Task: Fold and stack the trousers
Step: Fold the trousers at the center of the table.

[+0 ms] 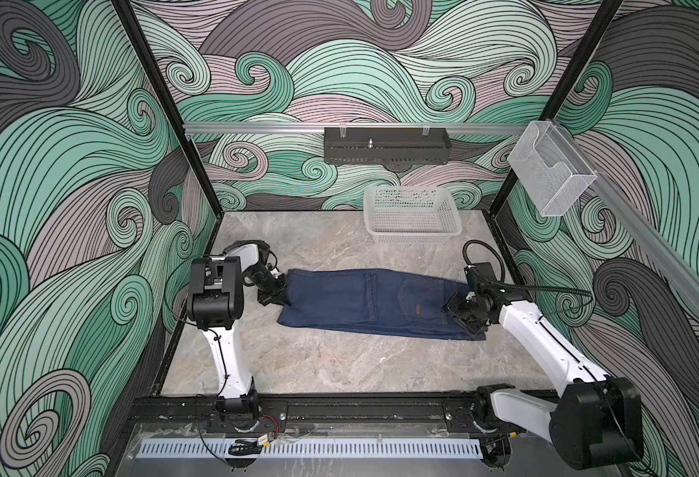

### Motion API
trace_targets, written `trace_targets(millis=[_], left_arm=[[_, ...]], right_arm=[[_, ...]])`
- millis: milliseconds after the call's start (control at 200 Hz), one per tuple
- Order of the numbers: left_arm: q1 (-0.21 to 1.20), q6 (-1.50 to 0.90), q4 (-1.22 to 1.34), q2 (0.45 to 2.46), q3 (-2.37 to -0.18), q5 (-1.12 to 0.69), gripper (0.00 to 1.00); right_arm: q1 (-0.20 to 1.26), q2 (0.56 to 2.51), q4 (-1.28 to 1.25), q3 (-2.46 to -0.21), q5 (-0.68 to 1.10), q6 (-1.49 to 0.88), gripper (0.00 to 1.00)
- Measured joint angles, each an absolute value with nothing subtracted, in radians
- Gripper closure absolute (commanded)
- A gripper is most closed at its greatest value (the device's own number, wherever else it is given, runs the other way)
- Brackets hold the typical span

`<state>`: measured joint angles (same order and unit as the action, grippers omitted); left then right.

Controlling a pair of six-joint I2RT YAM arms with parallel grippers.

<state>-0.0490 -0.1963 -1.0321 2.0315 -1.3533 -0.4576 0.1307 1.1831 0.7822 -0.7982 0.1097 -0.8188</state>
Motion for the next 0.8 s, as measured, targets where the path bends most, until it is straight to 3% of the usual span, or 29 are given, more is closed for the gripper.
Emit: trace_targets(millis=[255,555,800], left_arm=[[-0.079,-0.230,-1.038,1.951,-1.358,-0.300,1.00],[-0.222,-0.255,-1.098,1.904,-1.386,-0.054,1.00],[-0.267,-0.251,-1.128,1.840,-1.423,0.002,1.00]], right_arm=[[0.126,1.180,0.786,-0.817,0.099,-0.807,0.34],[0.096,1.186,0.782,-0.867,0.046,-0.707,0.23],[0.091,1.307,0.693,-0.864,0.068,-0.609,0.22]])
